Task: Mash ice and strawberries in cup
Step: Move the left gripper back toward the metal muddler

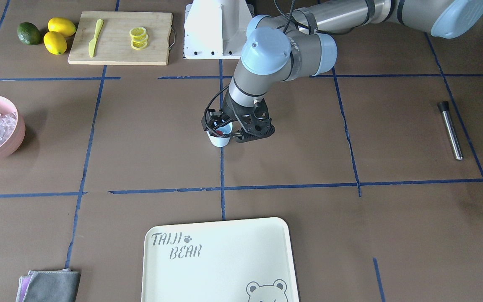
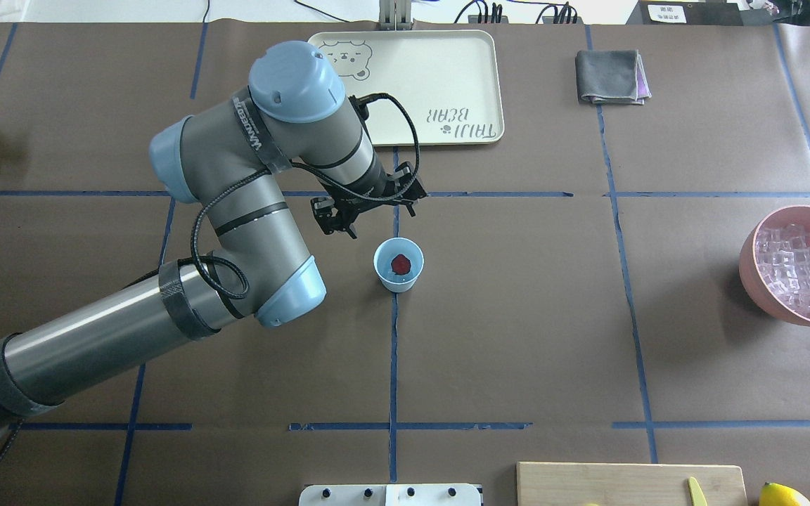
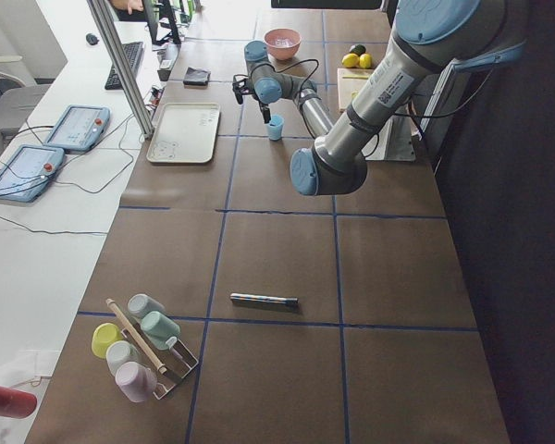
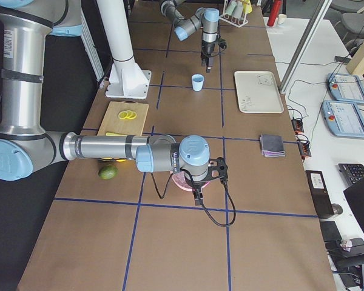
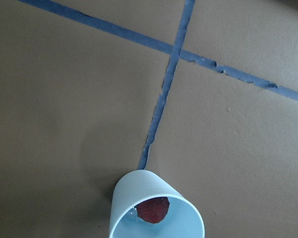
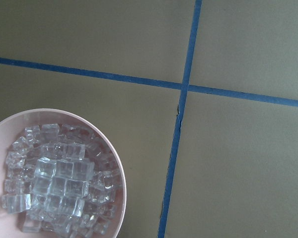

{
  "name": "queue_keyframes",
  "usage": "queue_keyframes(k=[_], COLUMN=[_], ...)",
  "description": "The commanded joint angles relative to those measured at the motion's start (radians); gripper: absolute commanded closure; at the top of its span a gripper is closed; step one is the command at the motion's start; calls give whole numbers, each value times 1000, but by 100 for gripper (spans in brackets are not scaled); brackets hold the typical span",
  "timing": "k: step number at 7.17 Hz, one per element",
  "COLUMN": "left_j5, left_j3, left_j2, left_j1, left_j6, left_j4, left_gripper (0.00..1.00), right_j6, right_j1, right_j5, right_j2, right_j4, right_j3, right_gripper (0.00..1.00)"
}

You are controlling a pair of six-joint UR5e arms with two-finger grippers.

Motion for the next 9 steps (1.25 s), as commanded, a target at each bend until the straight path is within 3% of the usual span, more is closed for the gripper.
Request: queue_keyframes(k=[1,4,6,9], left_j5=[-26,-211,-211,-213], left_j3=[-38,-160,-220,-226], left_j2=[102,306,383,639], left_j1=[-90,-311,-392,-550], left_j6=[162,518,829,1260], left_j4=[11,142,325,313], left_gripper=[0,0,0,0], right_j6=[-1,1,1,1], right_j1=[0,0,0,0], right_j5=[-27,-58,-56,-47], right_j2=[-3,8,6,6], right_j4=[0,-83,-123,-119], right_j3=[0,-2,-3,-5], right_gripper=[1,1,1,1])
